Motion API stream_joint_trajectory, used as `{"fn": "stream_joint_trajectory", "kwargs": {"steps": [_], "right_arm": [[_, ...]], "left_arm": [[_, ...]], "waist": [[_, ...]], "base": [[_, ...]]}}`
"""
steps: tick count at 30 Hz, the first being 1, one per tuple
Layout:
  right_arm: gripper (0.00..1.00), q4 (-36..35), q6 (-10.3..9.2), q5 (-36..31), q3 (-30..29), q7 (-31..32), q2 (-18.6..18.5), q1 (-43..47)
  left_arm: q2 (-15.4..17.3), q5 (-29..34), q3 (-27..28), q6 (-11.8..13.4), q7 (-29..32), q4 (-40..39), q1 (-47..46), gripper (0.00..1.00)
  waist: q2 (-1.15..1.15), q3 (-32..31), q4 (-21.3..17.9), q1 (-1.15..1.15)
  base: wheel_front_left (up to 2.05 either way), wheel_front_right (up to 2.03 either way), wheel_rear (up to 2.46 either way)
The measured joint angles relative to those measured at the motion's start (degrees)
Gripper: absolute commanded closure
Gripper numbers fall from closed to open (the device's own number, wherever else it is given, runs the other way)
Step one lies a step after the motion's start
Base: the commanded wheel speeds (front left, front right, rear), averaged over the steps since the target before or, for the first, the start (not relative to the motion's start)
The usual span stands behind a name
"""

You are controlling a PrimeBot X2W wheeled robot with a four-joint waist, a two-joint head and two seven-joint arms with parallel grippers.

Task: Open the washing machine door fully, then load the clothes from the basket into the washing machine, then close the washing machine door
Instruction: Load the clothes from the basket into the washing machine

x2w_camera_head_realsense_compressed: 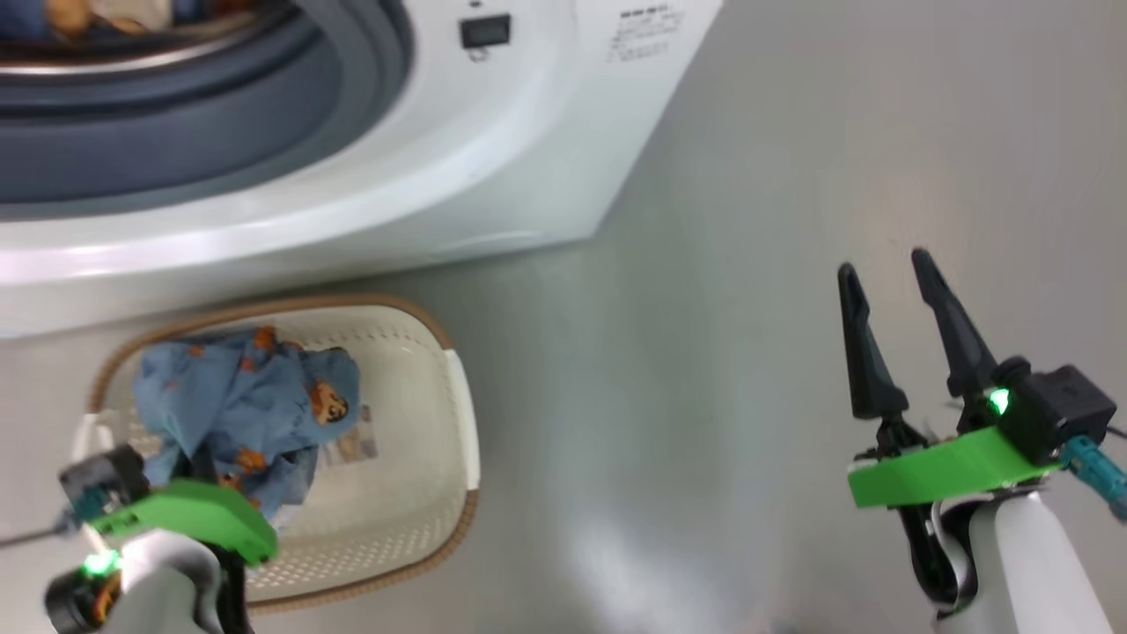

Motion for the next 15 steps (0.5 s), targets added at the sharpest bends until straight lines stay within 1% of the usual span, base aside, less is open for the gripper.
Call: {"fn": "stream_joint_trajectory", "kwargs": {"steps": [6,12,15], "right_arm": [[0.00,0.9,0.00,-0.3,-0.2,0.0,0.0,3.7],[0.00,1.6,0.00,-0.2,-0.3,0.0,-0.3,7.6],[0.00,1.9,0.00,-0.1,-0.3,0.0,-0.4,9.4]], "left_arm": [[-2.9,3.4,2.3,1.0,0.0,-9.8,8.7,1.00],[-4.7,6.9,3.7,1.9,0.0,-18.7,15.9,1.00],[-5.2,7.9,4.0,2.0,0.0,-22.9,18.9,1.00]], "waist": [[0.00,-5.9,2.9,0.00],[0.00,-11.9,5.4,0.00],[0.00,-14.8,6.6,0.00]], "base": [[0.00,0.00,0.00],[0.00,0.00,0.00],[0.00,0.00,0.00]]}}
